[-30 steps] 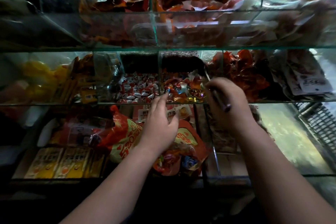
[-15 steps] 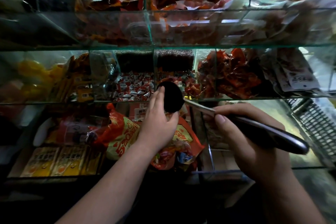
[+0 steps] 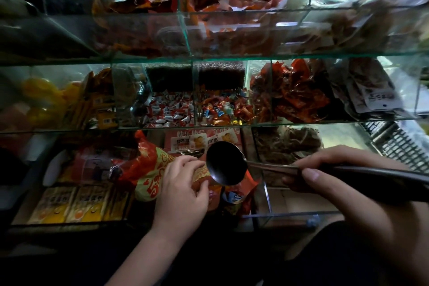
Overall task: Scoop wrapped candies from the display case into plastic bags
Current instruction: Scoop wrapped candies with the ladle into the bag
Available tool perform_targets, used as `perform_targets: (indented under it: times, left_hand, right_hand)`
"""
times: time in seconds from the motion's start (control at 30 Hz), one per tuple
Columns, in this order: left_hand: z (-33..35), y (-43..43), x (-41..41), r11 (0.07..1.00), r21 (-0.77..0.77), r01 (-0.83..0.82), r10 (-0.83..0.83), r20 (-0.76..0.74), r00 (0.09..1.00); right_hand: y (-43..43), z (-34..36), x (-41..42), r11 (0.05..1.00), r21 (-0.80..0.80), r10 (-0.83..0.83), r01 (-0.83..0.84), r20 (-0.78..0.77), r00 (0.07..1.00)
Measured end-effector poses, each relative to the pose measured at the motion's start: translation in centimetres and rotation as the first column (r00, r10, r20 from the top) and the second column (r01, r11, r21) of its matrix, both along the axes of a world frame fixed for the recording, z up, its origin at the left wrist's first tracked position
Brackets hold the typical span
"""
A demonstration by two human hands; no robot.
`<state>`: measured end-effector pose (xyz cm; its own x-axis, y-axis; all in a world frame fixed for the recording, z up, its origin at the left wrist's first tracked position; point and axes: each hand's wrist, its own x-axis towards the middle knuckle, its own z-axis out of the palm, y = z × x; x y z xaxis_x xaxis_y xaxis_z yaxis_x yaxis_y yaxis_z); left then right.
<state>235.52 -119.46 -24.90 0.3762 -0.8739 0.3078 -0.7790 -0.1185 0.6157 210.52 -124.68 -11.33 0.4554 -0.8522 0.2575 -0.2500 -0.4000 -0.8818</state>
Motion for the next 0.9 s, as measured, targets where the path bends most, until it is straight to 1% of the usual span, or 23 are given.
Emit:
perform_targets:
  times: [0.03, 0.07, 0.13, 0.17, 0.23, 0.27, 0.33, 0.4, 0.43, 0.53, 0.57, 0.6, 0.67, 0.73, 0.8, 0.83, 0.87, 0.9]
  left_hand:
    - [-0.2, 0.1, 0.2, 0.997, 0.042, -0.06, 0.059, 0.017, 0.998]
    - [-0.4, 0.1, 0.5, 0.99, 0.099, -0.101, 0.098, 0.031, 0.995]
    - [-0.7, 0.0, 0.9, 0.968, 0.217, -0.128, 0.122, 0.04, 0.992]
    - [-0.8, -0.2, 1.2, 0.956, 0.268, -0.122, 0.119, 0.025, 0.993]
    - [-1.1, -0.4, 1.4, 0.937, 0.338, -0.085, 0.093, -0.009, 0.996]
    - [-1.2, -0.4, 1.5, 0.936, 0.347, -0.059, 0.073, -0.029, 0.997]
    - [-1.3, -0.6, 1.5, 0.938, 0.347, -0.012, 0.037, -0.064, 0.997]
    - [-1.3, -0.6, 1.7, 0.916, 0.4, 0.038, 0.0, -0.095, 0.996]
    - [-1.4, -0.6, 1.9, 0.9, 0.43, 0.064, -0.016, -0.114, 0.993]
    - [-1.5, -0.5, 2.5, 0.852, 0.499, 0.157, -0.067, -0.194, 0.979]
    - [-1.6, -0.5, 2.8, 0.835, 0.519, 0.186, -0.08, -0.219, 0.972]
    - [-1.6, -0.5, 3.0, 0.819, 0.534, 0.211, -0.092, -0.241, 0.966]
    - [-1.6, -0.4, 3.5, 0.806, 0.543, 0.237, -0.116, -0.247, 0.962]
    - [-1.6, -0.4, 3.7, 0.812, 0.533, 0.239, -0.134, -0.228, 0.964]
    - [-1.7, -0.2, 3.9, 0.822, 0.51, 0.254, -0.133, -0.261, 0.956]
    - [-1.7, -0.1, 3.9, 0.825, 0.498, 0.267, -0.131, -0.29, 0.948]
    - [-1.8, 0.0, 3.9, 0.825, 0.49, 0.28, -0.13, -0.317, 0.939]
    - [-1.7, 0.1, 3.8, 0.822, 0.488, 0.295, -0.131, -0.342, 0.93]
  right_hand:
    - [0.0, -0.4, -0.5, 0.998, -0.047, -0.036, 0.035, -0.03, 0.999]
    - [0.1, -0.4, -0.2, 0.998, -0.039, -0.047, 0.044, -0.079, 0.996]
    - [-0.4, -1.7, 0.9, 0.996, -0.081, -0.055, 0.037, -0.226, 0.973]
    - [-1.0, -2.6, 1.6, 0.997, -0.063, -0.05, 0.033, -0.289, 0.956]
    - [-1.9, -4.6, 3.1, 0.998, 0.056, -0.011, 0.033, -0.362, 0.932]
    - [-2.2, -5.7, 3.8, 0.992, 0.117, 0.012, 0.037, -0.389, 0.921]
    - [-2.4, -8.1, 5.4, 0.983, 0.176, 0.026, 0.058, -0.437, 0.899]
    - [-2.4, -10.3, 6.7, 0.984, 0.166, 0.012, 0.071, -0.45, 0.893]
    - [-2.3, -11.2, 7.1, 0.989, 0.135, 0.013, 0.055, -0.455, 0.89]
    - [-2.2, -13.2, 8.2, 0.998, 0.025, 0.064, -0.06, -0.549, 0.833]
    - [-2.3, -13.5, 8.5, 0.997, 0.024, 0.069, -0.067, -0.572, 0.817]
    - [-2.4, -13.7, 8.7, 0.998, 0.051, 0.069, -0.048, -0.578, 0.813]
    - [-3.0, -13.8, 9.0, 0.986, 0.165, 0.078, 0.016, -0.546, 0.834]
    - [-3.9, -13.5, 9.0, 0.958, 0.278, 0.067, 0.073, -0.464, 0.883]
    - [-4.5, -13.1, 8.8, 0.915, 0.379, -0.006, 0.137, -0.328, 0.945]
    - [-4.5, -13.1, 8.9, 0.889, 0.425, -0.055, 0.171, -0.271, 0.961]
    - [-4.4, -13.2, 9.0, 0.87, 0.449, -0.097, 0.204, -0.25, 0.963]
    - [-4.3, -13.5, 9.3, 0.866, 0.444, -0.118, 0.229, -0.263, 0.958]
